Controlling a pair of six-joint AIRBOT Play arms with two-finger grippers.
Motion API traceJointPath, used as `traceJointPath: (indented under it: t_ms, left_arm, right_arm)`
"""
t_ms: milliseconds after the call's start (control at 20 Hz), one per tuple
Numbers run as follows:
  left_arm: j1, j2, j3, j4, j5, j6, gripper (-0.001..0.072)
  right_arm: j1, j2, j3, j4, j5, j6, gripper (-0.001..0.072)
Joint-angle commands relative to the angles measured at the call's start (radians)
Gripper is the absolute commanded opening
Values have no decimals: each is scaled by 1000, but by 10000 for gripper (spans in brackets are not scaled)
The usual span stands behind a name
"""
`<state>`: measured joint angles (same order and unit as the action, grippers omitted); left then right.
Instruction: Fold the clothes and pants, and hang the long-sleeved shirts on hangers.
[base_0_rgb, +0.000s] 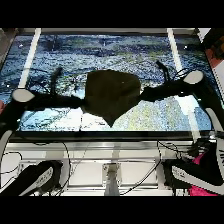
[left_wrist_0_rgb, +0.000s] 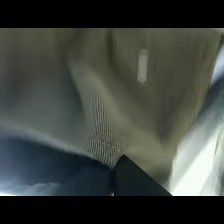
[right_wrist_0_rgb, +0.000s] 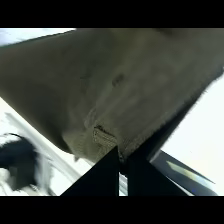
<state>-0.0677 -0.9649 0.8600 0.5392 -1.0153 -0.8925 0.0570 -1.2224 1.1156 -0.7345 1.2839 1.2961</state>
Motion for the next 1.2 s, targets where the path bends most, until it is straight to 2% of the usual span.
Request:
traceJointPath:
  t_ms: [0, 150, 200, 250, 350, 450, 550, 750, 800, 850, 950, 1100, 1150]
  left_arm:
    - [12, 85, 43, -354, 294, 116, 11]
    - [12, 30, 87, -752, 352, 399, 12]
    - [12, -5, 116, -861, 352, 480, 12]
    - [12, -43, 150, -937, 352, 525, 12]
    - [12, -133, 247, -982, 352, 589, 12]
    - [12, -237, 373, -982, 349, 609, 12]
    - [11, -342, 499, -982, 327, 608, 12]
    - [-10, -481, 624, -959, 288, 560, 12]
    - [-19, -495, 624, -882, 282, 552, 12]
    - [-23, -504, 624, -763, 266, 496, 12]
    - [-29, -508, 623, -463, 206, 314, 11]
    - [-46, -489, 618, -10, 70, 16, 10]
    - [-57, -474, 603, 81, 7, -29, 10]
  right_arm:
    - [-25, 43, 48, 189, -100, -33, 25]
    - [-25, 40, 121, 187, -399, -27, 24]
    - [-25, 35, 139, 188, -514, -26, 25]
    - [-25, 29, 151, 187, -625, -26, 25]
    - [-19, 11, 164, 204, -869, -18, 25]
    - [4, -17, 167, 235, -1096, -18, 25]
    - [31, -65, 198, 238, -1211, -18, 26]
    - [50, -187, 336, 238, -1160, -18, 26]
    - [49, -202, 362, 238, -1128, -18, 27]
    - [48, -207, 377, 235, -1102, -18, 27]
    - [29, -199, 380, 194, -999, -18, 26]
    - [-61, -192, 376, 96, -589, 28, 24]
    - [-77, -177, 354, 59, -493, 50, 24]
